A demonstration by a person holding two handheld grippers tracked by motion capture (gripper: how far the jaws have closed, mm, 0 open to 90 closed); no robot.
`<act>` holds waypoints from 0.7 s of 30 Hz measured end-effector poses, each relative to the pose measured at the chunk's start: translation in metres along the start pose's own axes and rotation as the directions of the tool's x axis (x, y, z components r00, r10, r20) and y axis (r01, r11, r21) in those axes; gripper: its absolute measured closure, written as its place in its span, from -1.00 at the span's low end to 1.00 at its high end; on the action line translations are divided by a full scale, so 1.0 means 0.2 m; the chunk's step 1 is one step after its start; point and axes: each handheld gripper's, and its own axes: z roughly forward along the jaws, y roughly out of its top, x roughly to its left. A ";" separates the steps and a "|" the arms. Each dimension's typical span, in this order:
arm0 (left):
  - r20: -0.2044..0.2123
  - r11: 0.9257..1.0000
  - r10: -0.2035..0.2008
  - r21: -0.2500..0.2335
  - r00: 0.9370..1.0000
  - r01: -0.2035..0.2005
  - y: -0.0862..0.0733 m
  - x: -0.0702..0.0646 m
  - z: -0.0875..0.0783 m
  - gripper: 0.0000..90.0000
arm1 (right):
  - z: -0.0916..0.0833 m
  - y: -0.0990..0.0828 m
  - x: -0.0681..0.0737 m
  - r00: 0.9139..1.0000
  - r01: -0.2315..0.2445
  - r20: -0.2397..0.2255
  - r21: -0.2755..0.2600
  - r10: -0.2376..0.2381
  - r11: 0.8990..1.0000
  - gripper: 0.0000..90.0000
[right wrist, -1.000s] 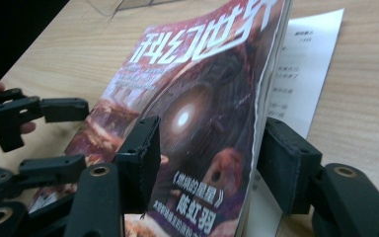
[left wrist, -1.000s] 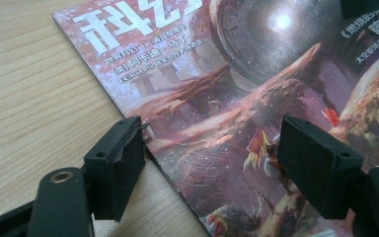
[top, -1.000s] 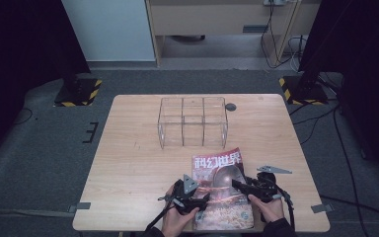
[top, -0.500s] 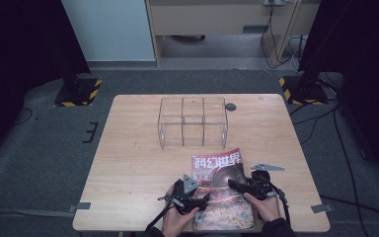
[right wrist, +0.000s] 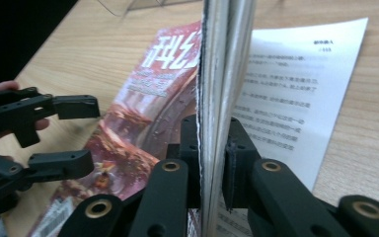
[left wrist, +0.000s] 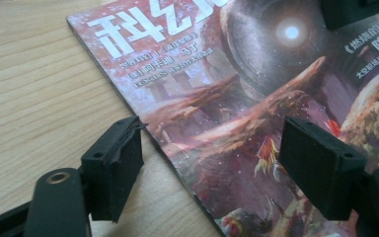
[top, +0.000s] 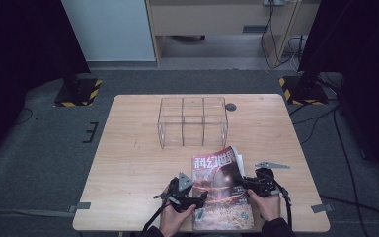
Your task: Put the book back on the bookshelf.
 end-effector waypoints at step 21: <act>0.050 0.996 -0.075 -0.042 0.996 0.077 0.04 0.06 -0.04 -0.60 | -0.13 0.05 0.17 0.978 0.150 -0.123 -0.160 -0.170 0.976 0.89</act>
